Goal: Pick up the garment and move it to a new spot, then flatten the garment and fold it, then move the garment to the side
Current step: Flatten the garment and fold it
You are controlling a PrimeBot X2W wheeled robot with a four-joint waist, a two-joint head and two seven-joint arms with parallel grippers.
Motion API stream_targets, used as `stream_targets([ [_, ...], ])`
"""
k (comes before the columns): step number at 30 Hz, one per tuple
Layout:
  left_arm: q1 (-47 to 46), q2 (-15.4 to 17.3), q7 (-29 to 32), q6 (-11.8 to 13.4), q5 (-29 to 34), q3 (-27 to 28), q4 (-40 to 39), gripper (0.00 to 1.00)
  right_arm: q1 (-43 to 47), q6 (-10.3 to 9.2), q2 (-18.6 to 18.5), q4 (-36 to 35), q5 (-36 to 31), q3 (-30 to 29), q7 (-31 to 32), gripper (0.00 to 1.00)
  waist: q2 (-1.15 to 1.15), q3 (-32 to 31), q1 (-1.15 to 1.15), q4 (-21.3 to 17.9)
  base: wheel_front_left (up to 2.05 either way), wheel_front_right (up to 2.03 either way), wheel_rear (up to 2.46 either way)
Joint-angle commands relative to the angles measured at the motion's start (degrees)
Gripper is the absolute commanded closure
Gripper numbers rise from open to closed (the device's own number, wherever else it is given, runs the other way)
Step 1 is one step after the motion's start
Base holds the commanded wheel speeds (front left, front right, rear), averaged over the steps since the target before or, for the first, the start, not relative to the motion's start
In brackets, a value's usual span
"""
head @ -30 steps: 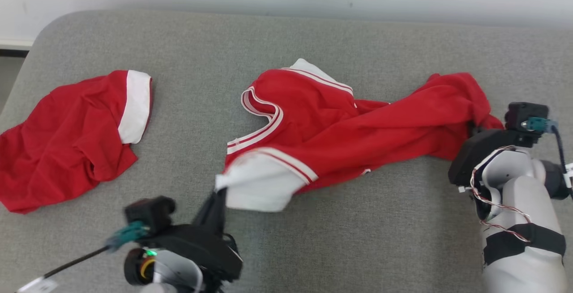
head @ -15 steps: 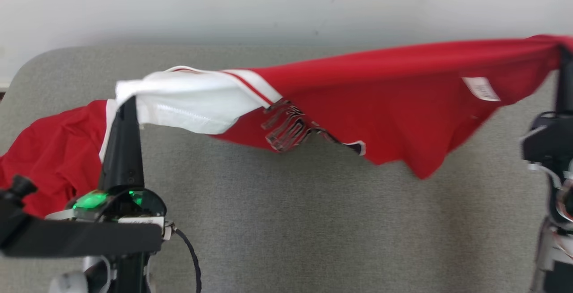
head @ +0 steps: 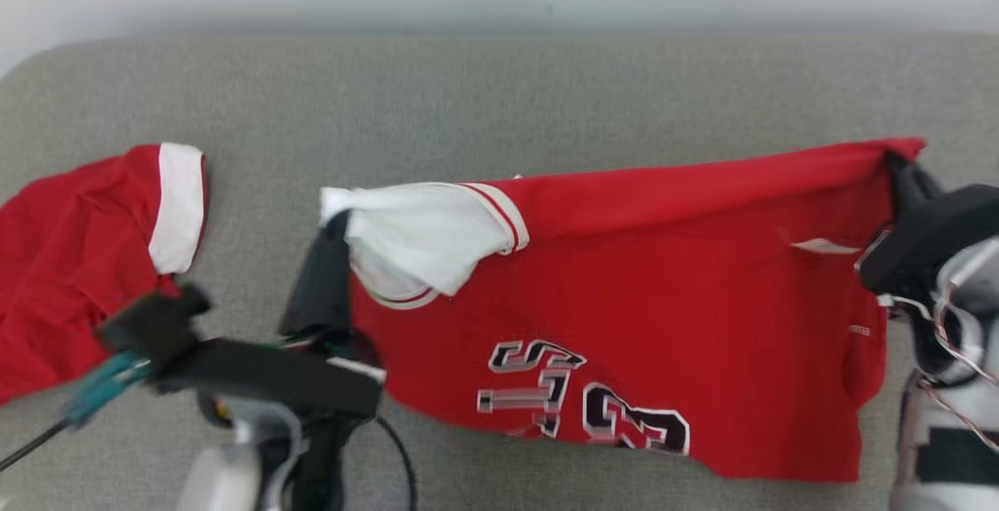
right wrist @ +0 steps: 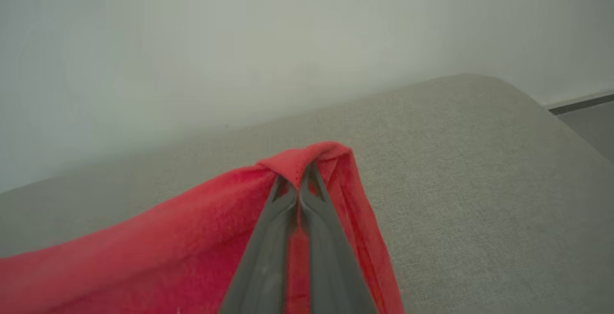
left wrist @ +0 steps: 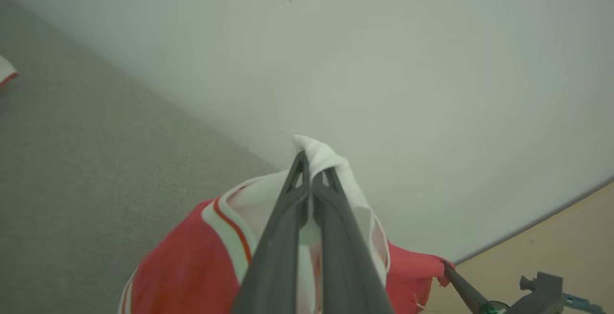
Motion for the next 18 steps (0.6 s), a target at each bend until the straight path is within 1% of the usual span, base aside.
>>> stream_targets([
  [1,-1.3,0.0,-0.6,-0.6,1.0,-0.6,2.0,1.0,-1.2,-0.13,0.1,1.9,-0.6,-0.4,-0.5,1.0,-0.01,2.4,-0.01,1.1,0.0,0.0,0.0],
  [2,-2.2,-0.2,-1.6,-0.9,0.5,-1.0,5.0,1.0,-2.3,-0.13,0.1,4.9,-1.0,-0.6,-1.1,1.0,-0.01,2.8,-0.01,1.2,0.0,0.0,0.0],
  [3,-3.4,-0.3,-2.7,-0.8,0.6,-1.3,8.3,1.0,-3.8,-0.13,0.1,8.0,-1.5,-1.1,-1.9,0.04,-0.01,3.3,-0.01,1.4,0.0,0.0,0.0],
  [4,-4.7,-0.4,-3.8,-1.1,1.3,-2.0,11.1,1.0,-5.4,-0.13,0.1,10.5,-2.1,-1.7,-3.2,0.0,-0.01,3.8,-0.01,1.5,0.0,0.0,0.0],
  [6,-7.5,-0.6,-6.8,-0.8,1.0,-2.1,16.7,1.0,-8.0,-0.13,0.2,15.5,-3.9,-2.1,-6.2,0.0,-0.01,4.2,-0.01,1.7,0.0,0.0,0.0],
  [8,-10.4,-0.7,-9.8,-0.7,0.8,-2.3,21.8,0.0,-10.6,-0.13,0.2,19.3,-5.1,-2.7,-9.4,0.0,-0.01,4.4,-0.01,1.7,0.0,0.0,0.0],
  [10,-13.2,-0.7,-12.9,-0.9,0.8,-2.7,25.6,0.0,-12.4,-0.13,0.2,22.1,-6.1,-2.8,-12.6,0.0,-0.01,4.1,-0.01,1.6,0.0,0.0,0.0],
  [13,-15.6,-0.8,-15.7,-1.4,-0.5,-2.9,29.6,0.0,-13.8,-0.13,0.1,25.0,-7.1,-2.6,-16.7,0.0,-0.01,2.9,-0.01,1.4,0.0,0.0,0.0],
  [15,-15.9,-0.8,-16.6,-1.8,-1.9,-3.0,30.8,0.0,-13.8,-0.13,-0.3,25.7,-7.5,-2.9,-18.9,0.0,-0.01,1.6,-0.01,1.4,0.0,0.0,0.0],
  [18,-14.0,-0.8,-17.4,-2.2,-1.9,-2.7,31.0,0.0,-11.7,-0.13,-0.4,24.6,-7.7,-3.8,-21.6,0.0,-0.01,-0.6,-0.01,1.4,0.0,0.0,0.0],
])
